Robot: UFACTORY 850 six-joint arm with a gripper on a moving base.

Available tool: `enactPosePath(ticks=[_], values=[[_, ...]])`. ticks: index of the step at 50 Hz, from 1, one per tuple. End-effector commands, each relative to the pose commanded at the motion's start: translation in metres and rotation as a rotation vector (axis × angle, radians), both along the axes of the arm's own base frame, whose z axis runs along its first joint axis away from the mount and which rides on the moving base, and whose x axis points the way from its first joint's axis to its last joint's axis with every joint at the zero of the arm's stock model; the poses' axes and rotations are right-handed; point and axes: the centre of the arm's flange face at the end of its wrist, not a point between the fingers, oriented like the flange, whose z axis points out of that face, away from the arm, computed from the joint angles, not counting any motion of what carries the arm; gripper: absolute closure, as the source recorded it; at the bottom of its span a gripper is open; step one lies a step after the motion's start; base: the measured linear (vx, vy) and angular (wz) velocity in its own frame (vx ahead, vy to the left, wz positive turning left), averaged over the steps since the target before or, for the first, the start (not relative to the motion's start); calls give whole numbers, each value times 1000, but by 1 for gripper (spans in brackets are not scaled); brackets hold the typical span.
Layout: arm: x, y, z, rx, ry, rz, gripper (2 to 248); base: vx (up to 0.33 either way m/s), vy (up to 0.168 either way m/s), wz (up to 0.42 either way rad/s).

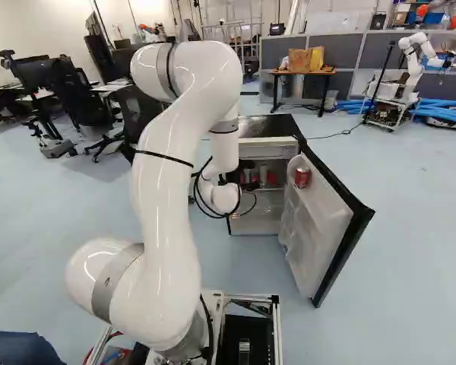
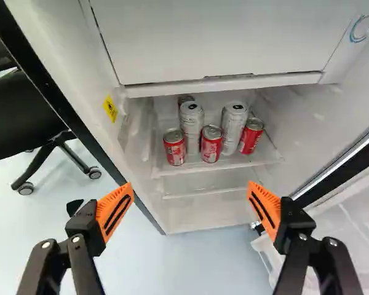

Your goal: Grab a drink from the fridge

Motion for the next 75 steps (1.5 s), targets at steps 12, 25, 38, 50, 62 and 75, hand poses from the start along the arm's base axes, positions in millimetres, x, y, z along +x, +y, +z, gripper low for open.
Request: enactPosePath(ticks=[12, 25, 38, 50, 62, 75], values=[[13, -5, -18, 1, 2, -3, 3, 0, 0, 0], [29, -10, -37, 0, -8, -6, 3, 0, 0, 0], [46, -15, -56, -3, -41, -9, 3, 0, 0, 0], [62, -20, -73, -7, -76, -11, 3, 0, 0, 0], [77, -25, -91, -11, -114, -14, 3, 0, 0, 0], [94, -32, -112, -16, -148, -18, 3, 0, 0, 0]])
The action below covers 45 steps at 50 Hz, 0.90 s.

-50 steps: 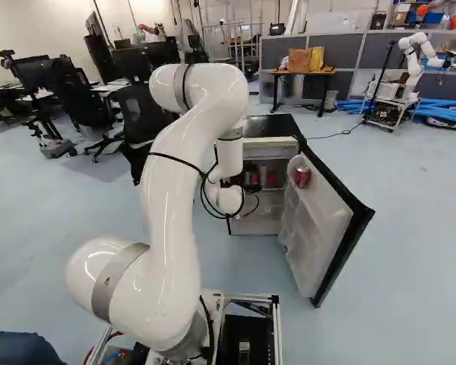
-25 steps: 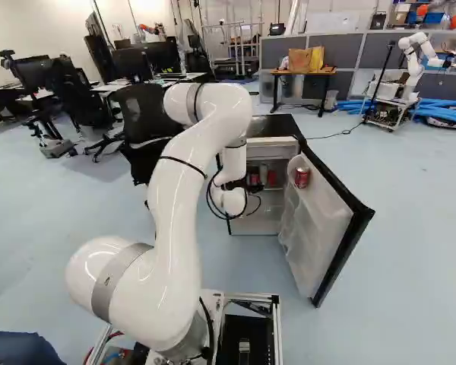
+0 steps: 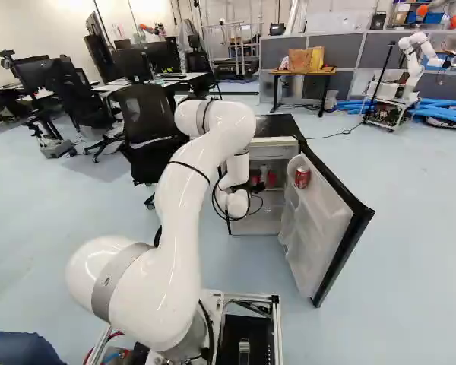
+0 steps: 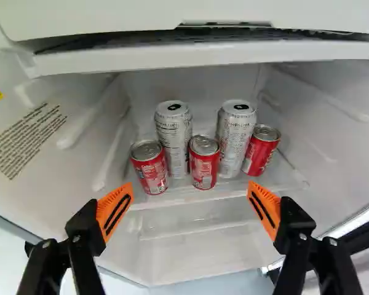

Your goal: Grab a drink from the fridge

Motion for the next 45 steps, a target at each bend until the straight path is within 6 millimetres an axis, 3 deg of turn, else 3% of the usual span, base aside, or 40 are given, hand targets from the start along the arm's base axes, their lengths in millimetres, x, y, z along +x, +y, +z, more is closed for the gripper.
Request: enactPosePath(ticks=[8, 33, 45], values=[[10, -4, -13, -3, -20, -3, 3, 0, 0, 0], [34, -14, -22, -15, -64, -9, 3, 0, 0, 0], [35, -14, -23, -15, -65, -8, 3, 0, 0, 0]])
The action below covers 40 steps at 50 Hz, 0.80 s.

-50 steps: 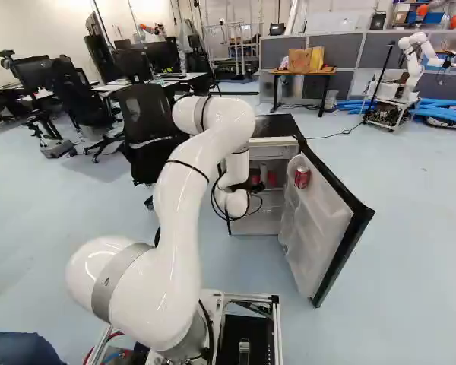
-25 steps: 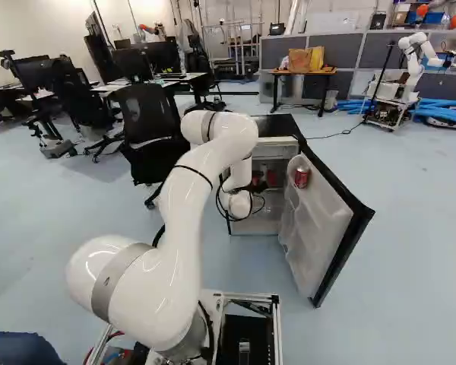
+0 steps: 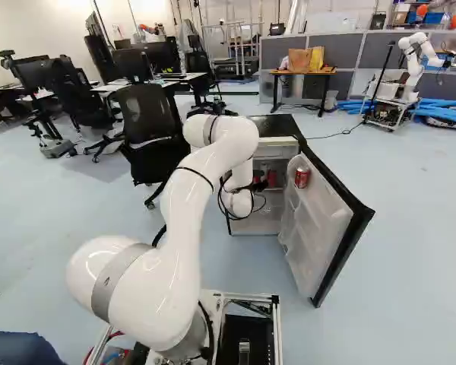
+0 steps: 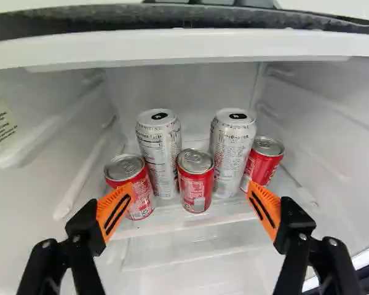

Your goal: Grab a drink from the fridge

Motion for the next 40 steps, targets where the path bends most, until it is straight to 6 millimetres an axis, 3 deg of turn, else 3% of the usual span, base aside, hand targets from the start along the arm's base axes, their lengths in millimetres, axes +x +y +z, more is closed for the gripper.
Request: enactPosePath(ticks=[8, 9, 13, 14, 18, 19, 29, 30, 40], values=[[0, 0, 0, 0, 0, 0, 10, 0, 0, 0], [0, 0, 0, 0, 0, 0, 23, 0, 0, 0], [0, 0, 0, 0, 0, 0, 23, 0, 0, 0], [0, 0, 0, 0, 0, 0, 35, 0, 0, 0], [0, 0, 0, 0, 0, 0, 35, 0, 0, 0], [0, 0, 0, 0, 0, 0, 47, 0, 0, 0], [0, 0, 0, 0, 0, 0, 60, 0, 0, 0], [0, 0, 0, 0, 0, 0, 71, 0, 0, 0], [0, 0, 0, 0, 0, 0, 69, 0, 0, 0]])
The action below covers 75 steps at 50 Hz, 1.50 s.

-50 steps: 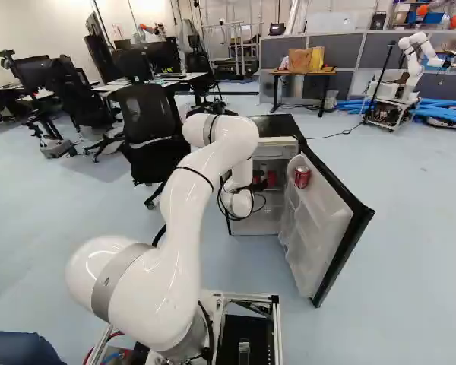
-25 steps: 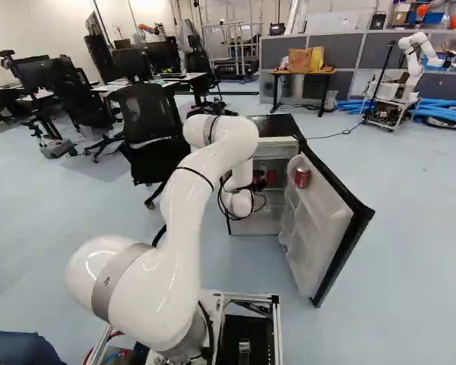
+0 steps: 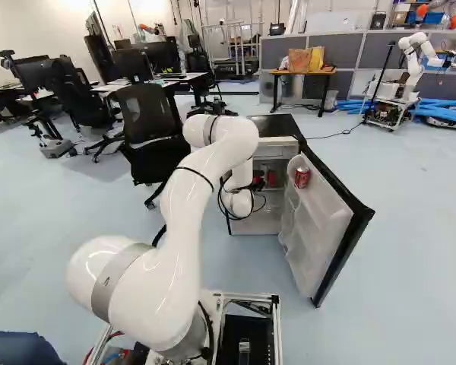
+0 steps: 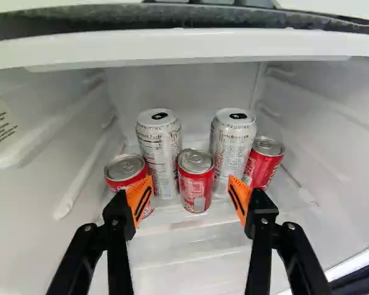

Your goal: Grab a drink from the fridge

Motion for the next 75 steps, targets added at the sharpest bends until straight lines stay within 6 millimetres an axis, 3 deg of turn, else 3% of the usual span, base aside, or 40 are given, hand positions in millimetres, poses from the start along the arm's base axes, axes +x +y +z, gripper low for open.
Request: enactPosePath(ticks=[10, 11, 16, 75], values=[[0, 0, 0, 0, 0, 0, 75, 0, 0, 0], [0, 0, 0, 0, 0, 0, 89, 0, 0, 0], [0, 0, 0, 0, 0, 0, 98, 0, 0, 0], [8, -2, -5, -2, 9, 1, 96, 0, 0, 0]])
